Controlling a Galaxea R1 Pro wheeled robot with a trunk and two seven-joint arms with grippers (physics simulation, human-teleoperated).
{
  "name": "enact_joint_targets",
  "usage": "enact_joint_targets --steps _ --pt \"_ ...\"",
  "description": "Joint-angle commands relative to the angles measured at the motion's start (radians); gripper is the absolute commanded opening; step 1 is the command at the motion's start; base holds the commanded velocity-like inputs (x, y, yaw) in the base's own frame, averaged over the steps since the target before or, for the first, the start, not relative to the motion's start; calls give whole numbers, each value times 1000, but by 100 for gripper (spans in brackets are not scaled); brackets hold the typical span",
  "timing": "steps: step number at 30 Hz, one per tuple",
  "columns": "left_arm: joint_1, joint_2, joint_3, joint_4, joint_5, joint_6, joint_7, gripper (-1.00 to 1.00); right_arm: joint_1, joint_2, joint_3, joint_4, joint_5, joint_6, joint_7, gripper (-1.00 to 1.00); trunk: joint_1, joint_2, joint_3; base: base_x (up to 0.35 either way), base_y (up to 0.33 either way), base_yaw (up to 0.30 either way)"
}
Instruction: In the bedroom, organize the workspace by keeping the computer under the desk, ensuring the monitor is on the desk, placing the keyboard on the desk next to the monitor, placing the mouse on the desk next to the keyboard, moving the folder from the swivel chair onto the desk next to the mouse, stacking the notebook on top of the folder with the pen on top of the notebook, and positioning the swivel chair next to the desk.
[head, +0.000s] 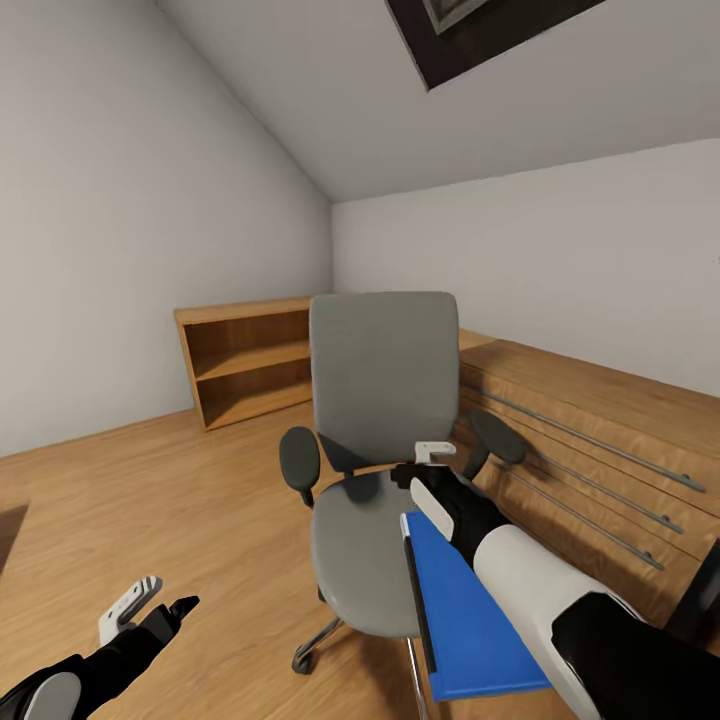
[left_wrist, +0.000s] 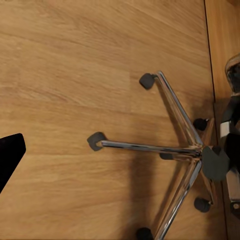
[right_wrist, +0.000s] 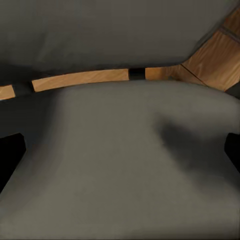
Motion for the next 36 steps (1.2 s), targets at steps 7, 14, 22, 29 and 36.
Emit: enact_joint_targets --steps 7,14,22,29,36 --pt "-1 0 2 -1 11 4 9 100 185 -50 5 -421 -10 104 -75 100 0 0 6 0 0 0" --pt "-1 0 3 -2 11 4 9 100 303 -63 7 -666 -40 158 -133 100 0 0 7 0 0 0" --pt "-1 1 4 -2 11 4 8 100 333 -64 7 -751 -45 166 -138 100 0 0 8 -65 10 -29" --pt "-1 0 4 -1 11 4 8 100 335 -65 5 -748 -45 160 -137 100 0 0 14 -292 172 -237" --pt "-1 -1 2 -1 11 4 9 100 335 -65 5 -746 -45 159 -136 100 0 0 18 -321 100 -270"
